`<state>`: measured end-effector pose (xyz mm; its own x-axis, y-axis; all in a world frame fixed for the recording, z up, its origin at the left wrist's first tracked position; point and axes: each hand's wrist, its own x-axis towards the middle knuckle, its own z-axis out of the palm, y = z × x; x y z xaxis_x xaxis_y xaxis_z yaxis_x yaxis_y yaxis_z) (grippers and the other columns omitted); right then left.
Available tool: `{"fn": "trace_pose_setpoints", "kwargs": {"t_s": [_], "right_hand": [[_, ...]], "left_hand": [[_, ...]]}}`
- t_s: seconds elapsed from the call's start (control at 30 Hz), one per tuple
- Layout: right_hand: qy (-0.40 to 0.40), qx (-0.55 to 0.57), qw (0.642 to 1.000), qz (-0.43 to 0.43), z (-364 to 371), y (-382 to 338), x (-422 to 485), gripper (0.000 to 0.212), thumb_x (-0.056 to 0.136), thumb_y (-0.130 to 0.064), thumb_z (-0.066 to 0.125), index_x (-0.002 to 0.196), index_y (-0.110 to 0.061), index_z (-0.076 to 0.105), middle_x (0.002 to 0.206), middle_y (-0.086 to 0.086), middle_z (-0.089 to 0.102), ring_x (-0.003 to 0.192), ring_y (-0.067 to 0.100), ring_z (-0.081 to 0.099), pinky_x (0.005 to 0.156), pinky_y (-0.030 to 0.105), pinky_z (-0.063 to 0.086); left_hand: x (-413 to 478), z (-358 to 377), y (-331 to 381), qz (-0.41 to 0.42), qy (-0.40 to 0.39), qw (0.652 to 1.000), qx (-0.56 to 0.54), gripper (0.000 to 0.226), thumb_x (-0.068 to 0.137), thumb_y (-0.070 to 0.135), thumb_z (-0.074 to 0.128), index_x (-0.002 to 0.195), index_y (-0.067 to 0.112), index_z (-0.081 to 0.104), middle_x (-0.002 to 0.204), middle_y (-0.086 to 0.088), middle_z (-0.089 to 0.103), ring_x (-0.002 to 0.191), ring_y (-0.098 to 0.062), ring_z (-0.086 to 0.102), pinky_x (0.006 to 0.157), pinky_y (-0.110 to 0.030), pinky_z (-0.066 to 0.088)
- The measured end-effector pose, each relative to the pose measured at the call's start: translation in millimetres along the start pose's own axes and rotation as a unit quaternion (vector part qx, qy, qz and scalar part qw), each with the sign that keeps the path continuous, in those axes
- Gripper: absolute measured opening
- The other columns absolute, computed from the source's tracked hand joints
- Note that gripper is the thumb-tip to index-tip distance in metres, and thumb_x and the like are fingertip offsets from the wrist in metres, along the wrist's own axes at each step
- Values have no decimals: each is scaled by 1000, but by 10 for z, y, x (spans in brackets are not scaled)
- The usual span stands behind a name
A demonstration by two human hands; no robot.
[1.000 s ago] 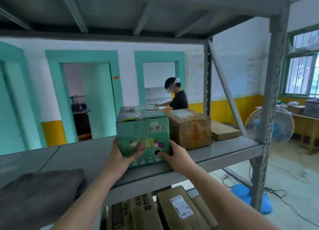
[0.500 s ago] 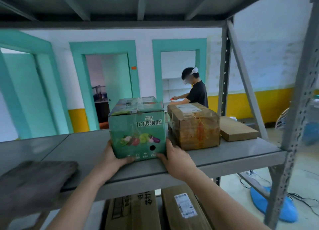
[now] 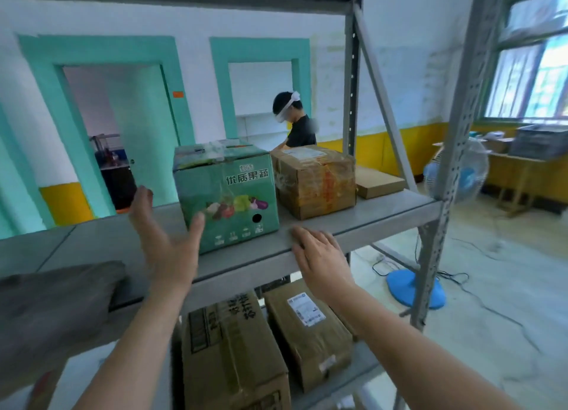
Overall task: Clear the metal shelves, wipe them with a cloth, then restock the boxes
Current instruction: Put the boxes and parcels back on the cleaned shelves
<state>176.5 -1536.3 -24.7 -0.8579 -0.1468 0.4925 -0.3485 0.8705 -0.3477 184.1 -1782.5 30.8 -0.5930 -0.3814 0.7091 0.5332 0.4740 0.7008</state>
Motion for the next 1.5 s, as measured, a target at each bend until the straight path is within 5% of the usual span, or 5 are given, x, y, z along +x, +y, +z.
{"fn": "trace_pose_setpoints", "kwargs": {"t_s": [0.1,0.4,0.7,1.1,1.5], "right_hand": [[-5,23,1000,8,48,50,-499,54,109,-44,30,160,-27,25,167,-10,20,155,4,6,127,28,3],[-20,0,955,295,-588,588,-2660,41,101,-32,52,141,-22,50,133,2,58,115,24,61,100,45,50],[123,34,735,666,-1354,259,-6237,35,102,-26,52,136,-16,56,115,7,71,105,27,64,93,39,50],[155,185,362,900,-534,505,-10343,38,103,-20,52,140,-16,52,135,7,60,107,20,56,83,27,43],[66,206,304,928,626,1340,-12659,76,102,-35,58,161,-14,16,167,6,21,150,32,27,121,46,29]], "left_hand": [[-478,91,217,175,-26,981,-73,40,89,6,59,128,4,49,122,2,51,115,-10,51,105,-27,41],[-2487,1141,623,4,-548,821,-161,21,97,5,61,112,20,60,103,5,65,87,-5,62,81,-34,55],[-5447,1015,2031,154,-826,500,-207,23,92,3,65,105,22,65,104,12,69,86,-3,63,72,-10,46],[-9145,533,1841,69,-965,251,22,16,94,14,66,99,29,66,97,11,72,81,2,63,73,-16,50],[-12559,-196,1211,-150,-969,129,150,40,96,7,59,136,6,51,113,5,64,93,-8,58,72,-14,46]]}}
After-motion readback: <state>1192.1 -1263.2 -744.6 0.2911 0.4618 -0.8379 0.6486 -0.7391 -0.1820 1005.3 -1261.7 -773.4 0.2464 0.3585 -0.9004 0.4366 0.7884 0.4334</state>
